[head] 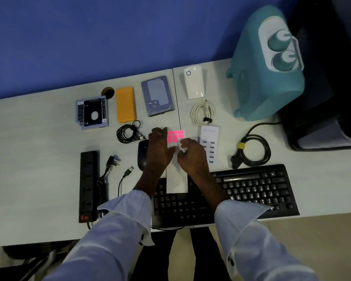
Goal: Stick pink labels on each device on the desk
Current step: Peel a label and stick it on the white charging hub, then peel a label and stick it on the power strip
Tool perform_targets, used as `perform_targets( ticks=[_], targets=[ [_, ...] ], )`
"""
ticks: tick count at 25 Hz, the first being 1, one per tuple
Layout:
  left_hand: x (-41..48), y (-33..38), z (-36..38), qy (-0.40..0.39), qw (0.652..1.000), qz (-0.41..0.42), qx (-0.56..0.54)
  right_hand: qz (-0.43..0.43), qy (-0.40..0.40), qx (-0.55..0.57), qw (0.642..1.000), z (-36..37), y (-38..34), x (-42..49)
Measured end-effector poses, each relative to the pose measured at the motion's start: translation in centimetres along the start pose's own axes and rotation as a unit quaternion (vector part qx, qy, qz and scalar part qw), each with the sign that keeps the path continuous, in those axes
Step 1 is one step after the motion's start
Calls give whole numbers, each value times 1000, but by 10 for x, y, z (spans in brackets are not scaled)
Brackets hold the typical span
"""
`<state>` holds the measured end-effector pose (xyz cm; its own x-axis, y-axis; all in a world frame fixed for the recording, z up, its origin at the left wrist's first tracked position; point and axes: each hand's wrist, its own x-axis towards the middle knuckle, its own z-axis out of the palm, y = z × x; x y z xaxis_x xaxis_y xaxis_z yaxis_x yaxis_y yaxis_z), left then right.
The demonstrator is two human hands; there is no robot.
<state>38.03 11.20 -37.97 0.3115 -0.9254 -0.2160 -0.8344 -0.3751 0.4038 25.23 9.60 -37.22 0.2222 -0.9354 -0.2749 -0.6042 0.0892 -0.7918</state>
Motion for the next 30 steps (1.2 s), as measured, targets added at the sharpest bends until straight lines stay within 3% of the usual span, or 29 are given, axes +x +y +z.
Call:
perform_targets(
  ticks=[5, 12, 16, 20, 25, 30],
  targets=[
    [11, -4, -6, -28, 999, 27, 30, -41, 19, -62, 997, 12, 3, 0],
    [14, -5, -1, -22, 1000, 18, -3, -11, 47, -44, 998, 19, 2, 0],
    [12, -7, 2, -28, 986, -32, -162, -14, 61, -30, 998, 22, 6, -1],
    [12, -7, -3, -33, 937, -120, -327, -16, 65, -8, 998, 20, 7, -2],
    [6, -6, -5, -10, 898, -165, -407, -24, 55, 21, 998, 15, 0, 0],
    [5, -6, -8, -40, 875, -185, -446, -16, 76, 21, 997, 15, -3, 1]
  ],
)
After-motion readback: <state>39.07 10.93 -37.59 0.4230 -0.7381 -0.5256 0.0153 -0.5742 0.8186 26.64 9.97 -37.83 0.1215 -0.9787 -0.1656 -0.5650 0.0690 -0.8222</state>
